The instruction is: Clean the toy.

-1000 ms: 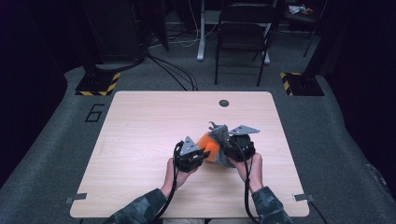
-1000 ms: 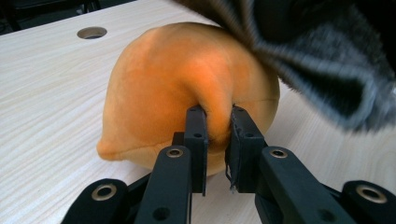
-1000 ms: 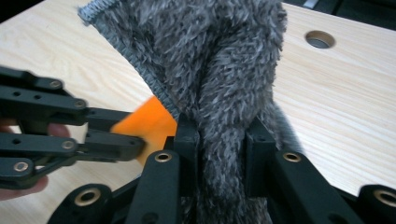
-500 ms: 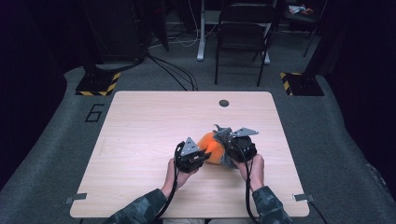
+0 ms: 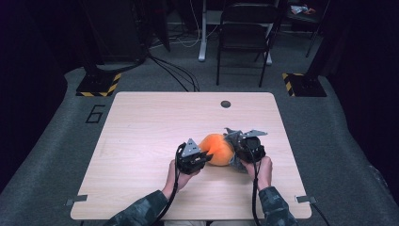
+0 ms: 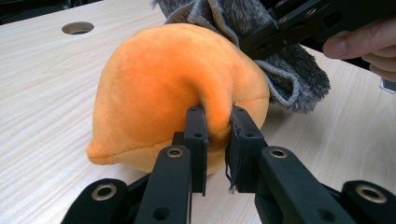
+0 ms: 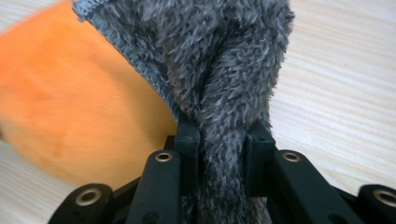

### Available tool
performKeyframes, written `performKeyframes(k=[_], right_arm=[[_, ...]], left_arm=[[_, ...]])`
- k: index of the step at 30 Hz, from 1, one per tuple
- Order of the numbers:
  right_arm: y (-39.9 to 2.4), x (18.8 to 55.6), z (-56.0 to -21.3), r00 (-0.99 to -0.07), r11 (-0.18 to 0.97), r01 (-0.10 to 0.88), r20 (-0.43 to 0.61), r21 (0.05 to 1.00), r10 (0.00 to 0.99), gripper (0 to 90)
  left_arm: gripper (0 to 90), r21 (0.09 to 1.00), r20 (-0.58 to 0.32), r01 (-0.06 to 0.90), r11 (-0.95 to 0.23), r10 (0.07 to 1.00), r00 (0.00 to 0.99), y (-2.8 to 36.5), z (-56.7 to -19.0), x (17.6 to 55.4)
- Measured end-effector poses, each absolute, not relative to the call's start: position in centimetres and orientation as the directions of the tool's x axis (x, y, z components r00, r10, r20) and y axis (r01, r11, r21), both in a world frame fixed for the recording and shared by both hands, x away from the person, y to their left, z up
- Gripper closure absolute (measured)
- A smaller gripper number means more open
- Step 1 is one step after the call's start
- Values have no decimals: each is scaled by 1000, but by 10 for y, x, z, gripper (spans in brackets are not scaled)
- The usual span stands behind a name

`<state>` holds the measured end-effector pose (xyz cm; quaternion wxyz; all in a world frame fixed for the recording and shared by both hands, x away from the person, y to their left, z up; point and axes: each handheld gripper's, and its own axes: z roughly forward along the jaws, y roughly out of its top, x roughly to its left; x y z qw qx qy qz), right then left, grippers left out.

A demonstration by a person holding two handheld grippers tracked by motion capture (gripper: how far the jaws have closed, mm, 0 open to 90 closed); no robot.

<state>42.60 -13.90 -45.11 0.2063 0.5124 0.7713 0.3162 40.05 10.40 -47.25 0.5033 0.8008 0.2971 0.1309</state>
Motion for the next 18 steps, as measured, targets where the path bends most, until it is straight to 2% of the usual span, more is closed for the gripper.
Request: performKeyframes(k=[10,15,18], right_arm=[[-158,439,-486,-343,264,738,8,621,939,720],[-162,434,-461,-332,236,709,19,664,943,720],[-158,426,-436,-368,227,656,43,720,929,719]], left_arm=[[795,884,-100,350,-311,605,790,105,-473,401],[794,885,-94,345,-311,607,789,105,-473,401],[792,887,-94,343,-308,608,788,105,-473,401]])
